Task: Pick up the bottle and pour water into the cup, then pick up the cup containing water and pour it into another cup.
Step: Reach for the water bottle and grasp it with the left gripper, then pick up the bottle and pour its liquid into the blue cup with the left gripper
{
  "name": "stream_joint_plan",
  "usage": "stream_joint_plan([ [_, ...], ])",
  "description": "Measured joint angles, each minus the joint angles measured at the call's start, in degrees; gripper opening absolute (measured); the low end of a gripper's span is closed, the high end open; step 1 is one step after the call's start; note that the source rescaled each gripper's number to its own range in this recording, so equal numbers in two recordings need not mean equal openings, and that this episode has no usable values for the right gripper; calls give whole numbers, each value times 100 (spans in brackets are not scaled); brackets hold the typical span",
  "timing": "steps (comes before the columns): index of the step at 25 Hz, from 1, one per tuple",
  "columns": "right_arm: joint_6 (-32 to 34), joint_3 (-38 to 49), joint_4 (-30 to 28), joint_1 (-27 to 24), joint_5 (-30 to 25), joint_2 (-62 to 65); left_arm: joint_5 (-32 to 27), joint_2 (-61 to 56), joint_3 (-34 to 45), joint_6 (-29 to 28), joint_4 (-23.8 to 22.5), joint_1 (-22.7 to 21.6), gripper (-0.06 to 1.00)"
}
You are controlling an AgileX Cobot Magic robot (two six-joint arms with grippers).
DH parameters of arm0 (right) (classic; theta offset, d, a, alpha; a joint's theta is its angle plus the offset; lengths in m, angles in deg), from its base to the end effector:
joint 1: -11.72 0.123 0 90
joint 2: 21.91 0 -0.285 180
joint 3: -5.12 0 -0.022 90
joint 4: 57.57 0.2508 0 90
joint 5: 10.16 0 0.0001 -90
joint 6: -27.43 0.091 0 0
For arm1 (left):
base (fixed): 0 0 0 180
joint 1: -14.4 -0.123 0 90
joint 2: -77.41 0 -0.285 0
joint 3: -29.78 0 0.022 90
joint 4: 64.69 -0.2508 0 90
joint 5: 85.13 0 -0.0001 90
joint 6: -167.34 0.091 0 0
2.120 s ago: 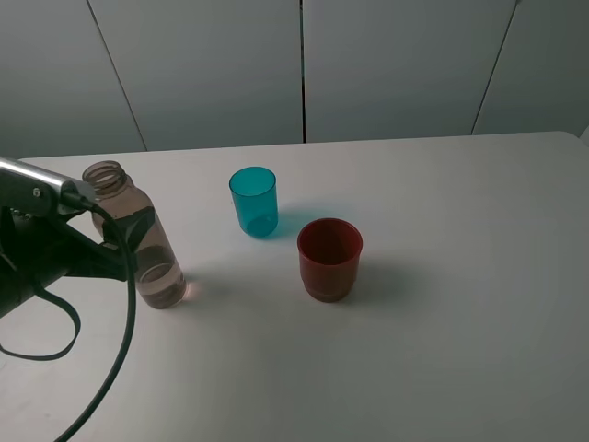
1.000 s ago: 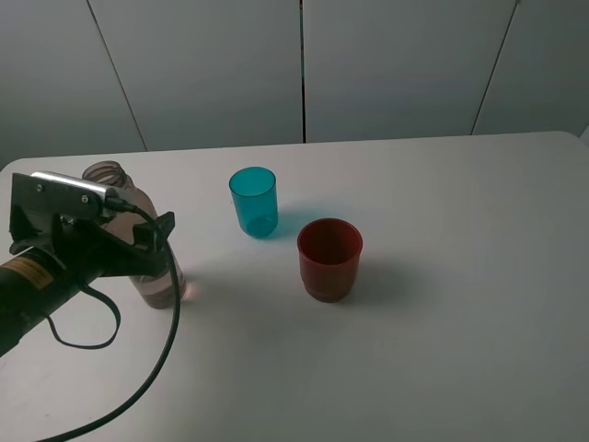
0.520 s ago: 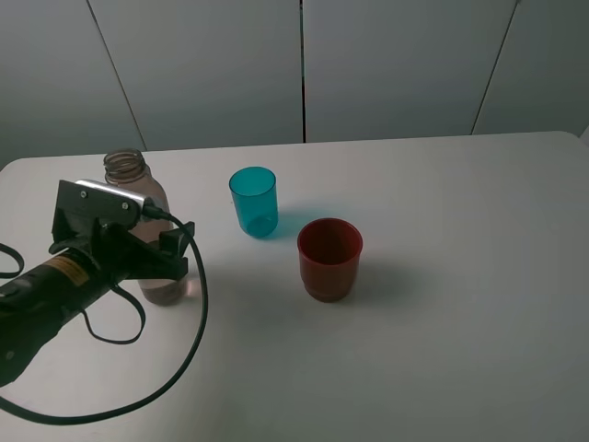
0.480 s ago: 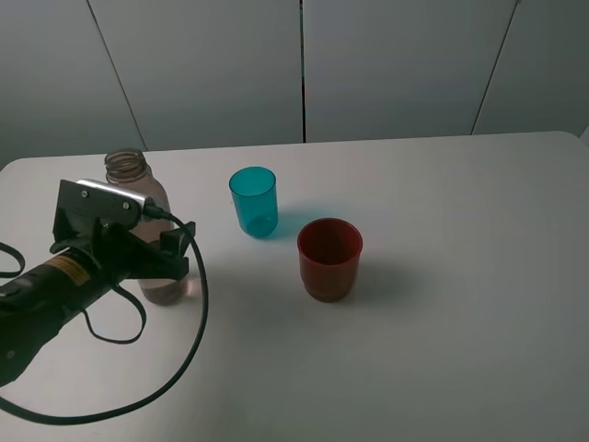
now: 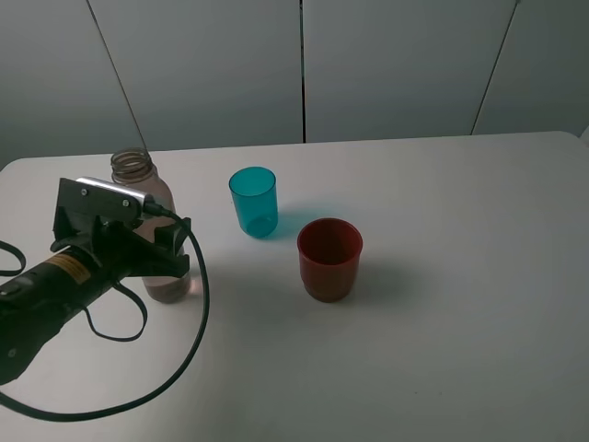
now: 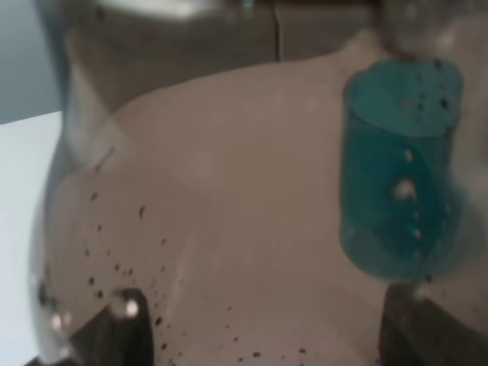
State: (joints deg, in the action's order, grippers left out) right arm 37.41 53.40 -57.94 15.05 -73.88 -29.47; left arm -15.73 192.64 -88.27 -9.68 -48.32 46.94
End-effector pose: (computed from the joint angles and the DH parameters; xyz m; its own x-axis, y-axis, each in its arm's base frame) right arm -0.0082 -0.0010 0.2745 -0.4943 0.1420 -0.8576 0.0317 0.9889 0.1455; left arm 0.2144 -0.1083 0.1033 -0.2839 0.1228 -0.9510 0.2939 0.9552 0.0356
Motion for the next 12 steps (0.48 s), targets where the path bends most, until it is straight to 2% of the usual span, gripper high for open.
stream_joint_plan([
  [12, 0, 0, 0, 0, 0, 0, 0, 0, -10, -117, 86, 0, 2],
])
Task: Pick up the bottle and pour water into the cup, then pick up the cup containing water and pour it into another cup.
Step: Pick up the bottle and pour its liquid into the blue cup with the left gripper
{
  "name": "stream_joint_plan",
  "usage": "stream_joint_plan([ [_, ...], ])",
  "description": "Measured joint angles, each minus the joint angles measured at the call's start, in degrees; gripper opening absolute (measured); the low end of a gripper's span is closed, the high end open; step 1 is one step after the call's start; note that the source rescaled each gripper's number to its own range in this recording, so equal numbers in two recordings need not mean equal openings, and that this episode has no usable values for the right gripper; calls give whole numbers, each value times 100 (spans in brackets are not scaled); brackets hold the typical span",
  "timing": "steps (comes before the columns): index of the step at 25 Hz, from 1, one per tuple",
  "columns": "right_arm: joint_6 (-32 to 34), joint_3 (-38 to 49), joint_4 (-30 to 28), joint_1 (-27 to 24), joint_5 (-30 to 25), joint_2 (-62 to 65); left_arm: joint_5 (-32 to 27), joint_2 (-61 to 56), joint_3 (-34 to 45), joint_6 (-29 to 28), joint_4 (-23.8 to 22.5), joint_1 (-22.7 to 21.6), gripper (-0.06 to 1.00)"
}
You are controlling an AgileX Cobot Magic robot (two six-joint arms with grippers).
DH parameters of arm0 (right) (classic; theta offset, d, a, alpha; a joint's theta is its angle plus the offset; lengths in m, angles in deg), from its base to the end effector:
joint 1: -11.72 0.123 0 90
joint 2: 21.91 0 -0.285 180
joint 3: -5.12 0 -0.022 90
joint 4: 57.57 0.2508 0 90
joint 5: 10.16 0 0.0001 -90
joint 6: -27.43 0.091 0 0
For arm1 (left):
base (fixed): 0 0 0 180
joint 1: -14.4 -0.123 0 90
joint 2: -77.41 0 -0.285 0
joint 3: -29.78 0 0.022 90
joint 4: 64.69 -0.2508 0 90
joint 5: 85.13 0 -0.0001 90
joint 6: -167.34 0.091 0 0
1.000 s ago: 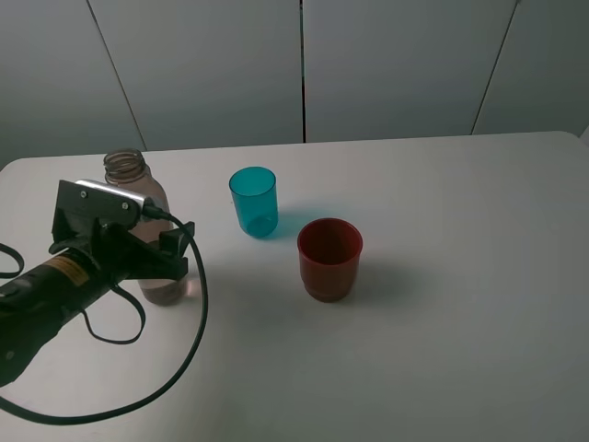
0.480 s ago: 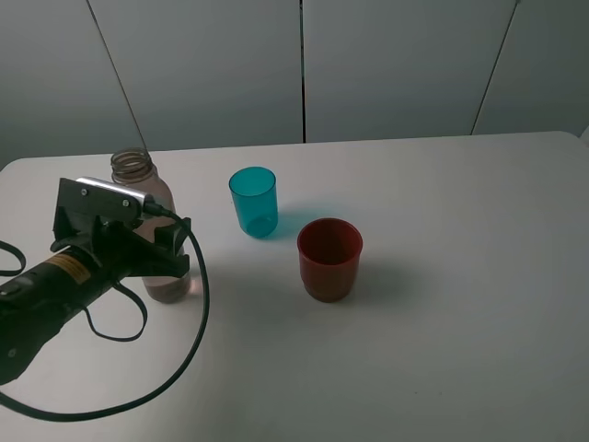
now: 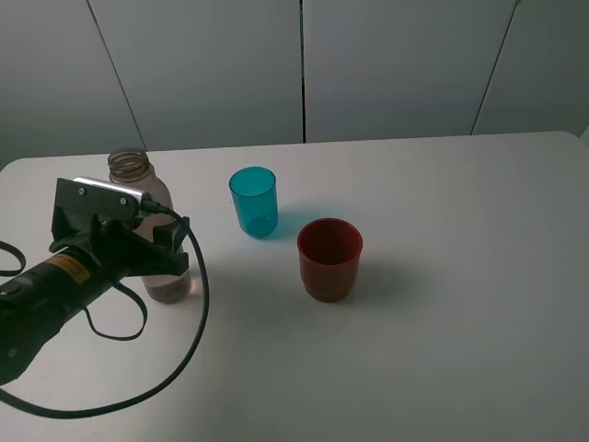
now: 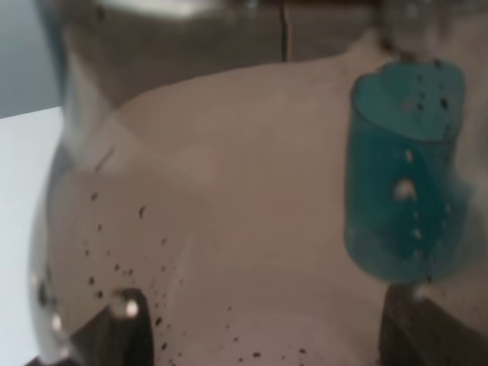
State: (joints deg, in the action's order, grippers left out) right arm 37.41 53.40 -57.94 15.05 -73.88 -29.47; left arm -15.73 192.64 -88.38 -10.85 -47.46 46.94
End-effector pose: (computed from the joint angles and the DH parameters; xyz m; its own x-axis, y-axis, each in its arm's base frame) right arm -0.0082 -0.0010 0.2745 -0.4943 0.1420 -0.8576 0.0317 0.9889 0.1455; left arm 0.2152 -0.1074 0.1036 -0.2901 0.0974 -0.9520 0.2737 0.9617 0.0149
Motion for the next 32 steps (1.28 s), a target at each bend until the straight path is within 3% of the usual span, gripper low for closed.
stream_joint_plan([
  [9, 0, 0, 0, 0, 0, 0, -100, -11, -88, 34, 213, 0, 2],
  [15, 0, 0, 0, 0, 0, 0, -467, -914, -254, 1179, 311, 0, 2],
  [20, 0, 0, 0, 0, 0, 0, -2130, -1558, -1131, 2386, 135, -214, 2],
  [24, 0, 0, 0, 0, 0, 0, -3582, -1609, -1863, 2552, -414, -638, 2],
  [32, 12, 0, 0, 0, 0, 0, -5533, -1573, -2685, 2682, -1797, -1395, 2],
])
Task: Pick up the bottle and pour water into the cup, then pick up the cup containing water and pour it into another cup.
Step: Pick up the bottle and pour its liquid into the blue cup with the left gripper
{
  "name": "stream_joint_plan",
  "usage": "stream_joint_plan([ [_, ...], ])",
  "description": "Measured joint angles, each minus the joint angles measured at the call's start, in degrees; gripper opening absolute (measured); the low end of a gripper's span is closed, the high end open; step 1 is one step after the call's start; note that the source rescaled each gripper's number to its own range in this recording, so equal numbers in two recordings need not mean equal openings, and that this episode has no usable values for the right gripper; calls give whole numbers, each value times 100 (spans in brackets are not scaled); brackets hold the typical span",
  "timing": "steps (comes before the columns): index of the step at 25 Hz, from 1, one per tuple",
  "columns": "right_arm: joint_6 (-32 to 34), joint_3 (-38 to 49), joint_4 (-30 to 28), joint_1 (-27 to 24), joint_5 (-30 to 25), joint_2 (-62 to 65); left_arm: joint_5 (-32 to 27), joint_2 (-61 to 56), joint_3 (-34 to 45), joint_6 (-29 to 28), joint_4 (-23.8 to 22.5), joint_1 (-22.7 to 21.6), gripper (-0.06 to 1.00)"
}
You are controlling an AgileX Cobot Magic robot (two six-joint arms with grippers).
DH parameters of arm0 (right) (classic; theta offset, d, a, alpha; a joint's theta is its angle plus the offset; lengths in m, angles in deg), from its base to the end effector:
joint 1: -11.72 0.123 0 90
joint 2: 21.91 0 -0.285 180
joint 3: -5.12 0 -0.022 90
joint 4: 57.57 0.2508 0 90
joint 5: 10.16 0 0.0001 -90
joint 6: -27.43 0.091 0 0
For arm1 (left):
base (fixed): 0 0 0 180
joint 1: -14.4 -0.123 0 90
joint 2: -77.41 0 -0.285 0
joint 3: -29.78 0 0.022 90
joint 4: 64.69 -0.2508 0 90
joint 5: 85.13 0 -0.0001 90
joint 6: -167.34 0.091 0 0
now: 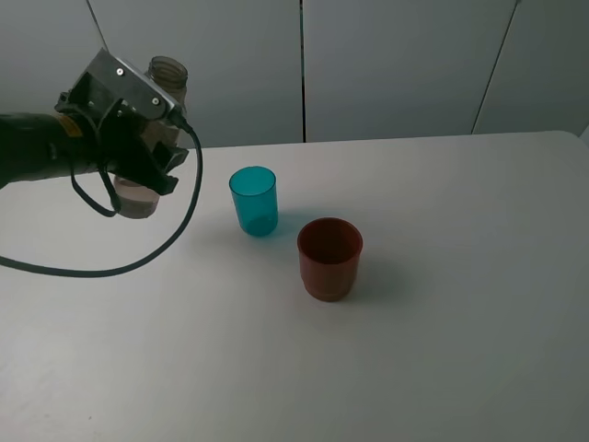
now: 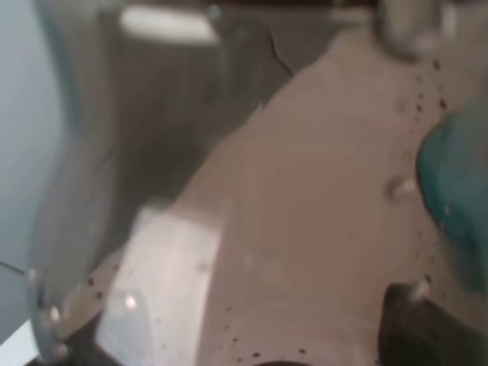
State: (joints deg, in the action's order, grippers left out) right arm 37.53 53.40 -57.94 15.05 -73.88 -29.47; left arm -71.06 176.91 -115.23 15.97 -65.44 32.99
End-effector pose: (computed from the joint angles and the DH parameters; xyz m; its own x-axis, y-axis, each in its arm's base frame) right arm -0.0082 -0.0010 0.2745 -0.4943 0.1441 -0.8573 0.0327 0.9886 0.1473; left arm 0.3030 -0.1022 0.1979 -0.2607 0.6049 -0.7524 0.5154 0.7462 0.4214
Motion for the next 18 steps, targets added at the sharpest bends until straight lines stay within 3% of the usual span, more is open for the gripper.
stream_joint_plan([
  [3, 0, 0, 0, 0, 0, 0, -690, 148, -243, 0, -631, -80, 2],
  [6, 0, 0, 0, 0, 0, 0, -912, 283, -419, 0, -925, -80, 2],
  [11, 0, 0, 0, 0, 0, 0, -960, 532, -625, 0, -1288, -80, 2],
  [18, 0, 0, 0, 0, 0, 0, -990, 675, -636, 0, -2836, -80, 2],
])
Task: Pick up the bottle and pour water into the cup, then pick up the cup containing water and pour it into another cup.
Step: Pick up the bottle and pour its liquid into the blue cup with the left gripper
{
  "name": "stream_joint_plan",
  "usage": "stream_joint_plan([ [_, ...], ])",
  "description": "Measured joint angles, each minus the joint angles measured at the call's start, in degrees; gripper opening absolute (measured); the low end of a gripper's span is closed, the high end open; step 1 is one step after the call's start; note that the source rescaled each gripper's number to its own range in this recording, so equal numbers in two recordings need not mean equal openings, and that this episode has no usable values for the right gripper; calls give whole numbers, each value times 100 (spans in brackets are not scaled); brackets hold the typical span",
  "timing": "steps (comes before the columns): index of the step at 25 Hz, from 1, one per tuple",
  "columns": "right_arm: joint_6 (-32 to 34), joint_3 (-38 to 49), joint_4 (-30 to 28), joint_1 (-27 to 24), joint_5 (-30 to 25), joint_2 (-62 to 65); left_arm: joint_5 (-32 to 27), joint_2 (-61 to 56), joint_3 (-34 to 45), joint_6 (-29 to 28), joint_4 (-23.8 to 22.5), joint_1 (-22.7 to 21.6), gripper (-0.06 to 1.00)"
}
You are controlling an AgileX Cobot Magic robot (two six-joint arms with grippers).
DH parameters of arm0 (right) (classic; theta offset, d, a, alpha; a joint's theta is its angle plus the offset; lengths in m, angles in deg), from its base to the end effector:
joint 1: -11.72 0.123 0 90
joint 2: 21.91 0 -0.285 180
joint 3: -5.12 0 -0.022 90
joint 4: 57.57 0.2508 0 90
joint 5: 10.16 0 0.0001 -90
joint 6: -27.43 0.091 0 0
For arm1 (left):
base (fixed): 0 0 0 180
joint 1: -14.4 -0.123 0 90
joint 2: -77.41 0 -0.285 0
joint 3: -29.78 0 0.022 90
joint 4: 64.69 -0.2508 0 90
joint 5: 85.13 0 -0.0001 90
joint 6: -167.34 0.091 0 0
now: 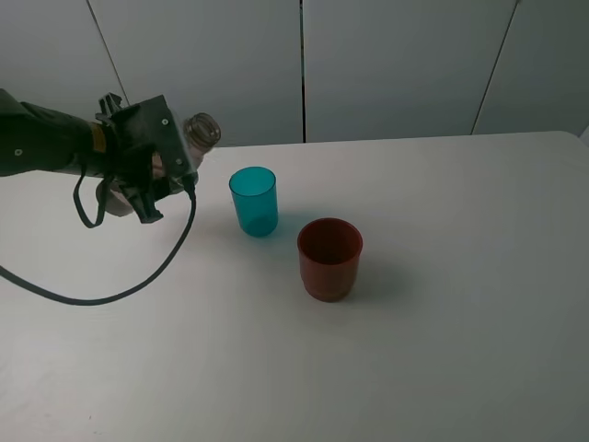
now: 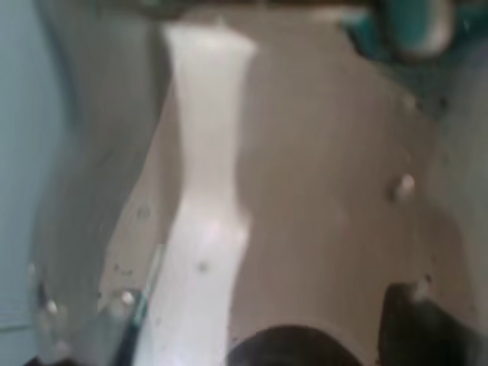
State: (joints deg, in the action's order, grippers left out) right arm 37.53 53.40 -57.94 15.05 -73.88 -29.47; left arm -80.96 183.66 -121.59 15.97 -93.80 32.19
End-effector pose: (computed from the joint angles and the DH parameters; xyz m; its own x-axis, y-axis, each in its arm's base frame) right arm -0.0082 -0.0010 0.2745 -0.4943 0.1441 -0.8573 0.0327 0.9886 0.1473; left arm 0.3240 -0.1073 0.1752 -0.0562 0.9049 -0.4218 0.7072 0.3343 0.6230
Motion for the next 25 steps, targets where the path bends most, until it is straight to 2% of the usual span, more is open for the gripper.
stream_joint_plan([
  [4, 0, 0, 0, 0, 0, 0, -38, 276, -122, 0, -600, 0, 2],
  [19, 0, 0, 0, 0, 0, 0, -97, 1015, -1318, 0, -1218, 0, 2],
  [25, 0, 0, 0, 0, 0, 0, -28, 1224, -1478, 0, -1409, 0, 2],
])
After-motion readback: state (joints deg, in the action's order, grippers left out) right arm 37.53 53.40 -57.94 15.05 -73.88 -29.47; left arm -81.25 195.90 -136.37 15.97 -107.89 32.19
